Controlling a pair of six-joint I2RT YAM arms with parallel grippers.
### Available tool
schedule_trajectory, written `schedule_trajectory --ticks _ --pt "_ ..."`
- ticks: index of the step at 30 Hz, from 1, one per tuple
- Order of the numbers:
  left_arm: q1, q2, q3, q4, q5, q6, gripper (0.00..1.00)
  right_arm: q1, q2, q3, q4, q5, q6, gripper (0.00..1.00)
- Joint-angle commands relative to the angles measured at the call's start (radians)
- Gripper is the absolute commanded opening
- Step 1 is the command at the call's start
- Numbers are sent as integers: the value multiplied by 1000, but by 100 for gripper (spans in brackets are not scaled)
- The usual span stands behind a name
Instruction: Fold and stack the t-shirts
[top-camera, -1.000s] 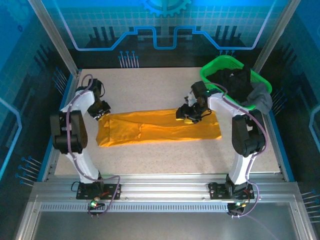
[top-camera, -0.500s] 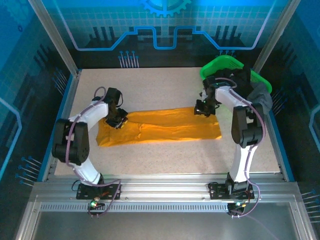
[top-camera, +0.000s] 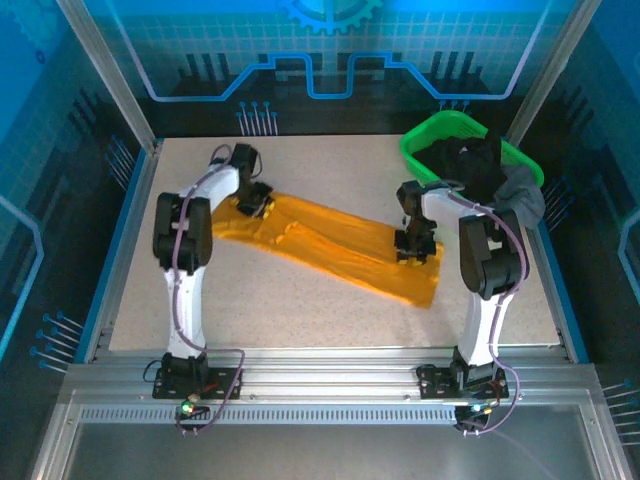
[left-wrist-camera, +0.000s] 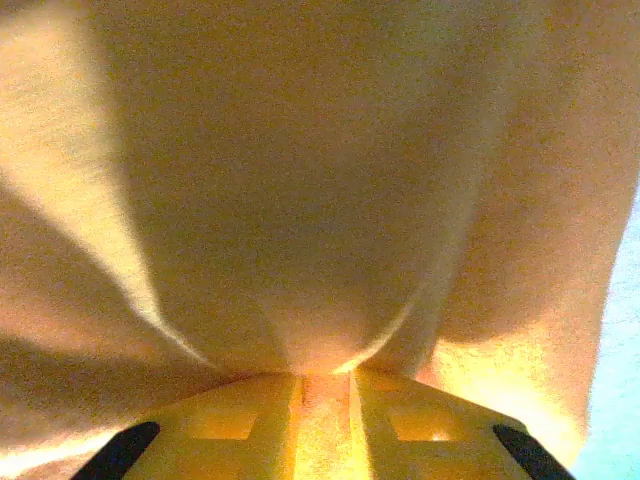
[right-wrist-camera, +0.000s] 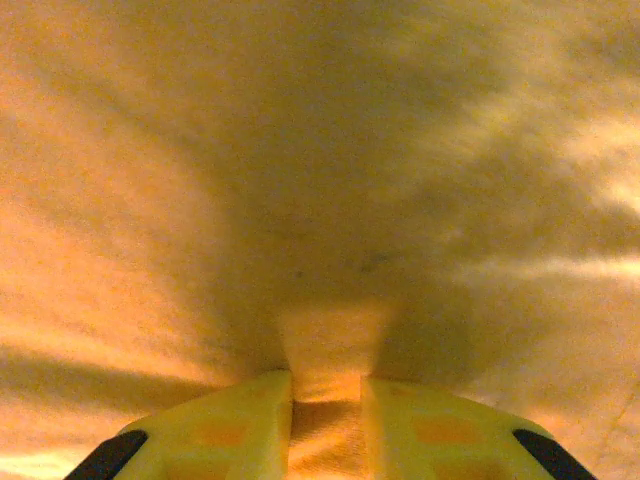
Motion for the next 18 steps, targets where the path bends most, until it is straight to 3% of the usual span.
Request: schedule_trajectory --ticks 1,5,11,14,18 --pt "-25 193 264 45 76 22 22 122 -36 -103 -32 -63 95 28" --pt "-77 386 549 204 122 -28 24 304 -15 -92 -9 -134 198 29" --pt "-139 602 800 518 169 -221 24 450 68 6 121 -350 381 30" --pt "-157 613 861 586 148 -255 30 465 91 77 122 -369 404 30" --pt "-163 501 852 552 118 -207 39 432 28 96 88 -324 404 33"
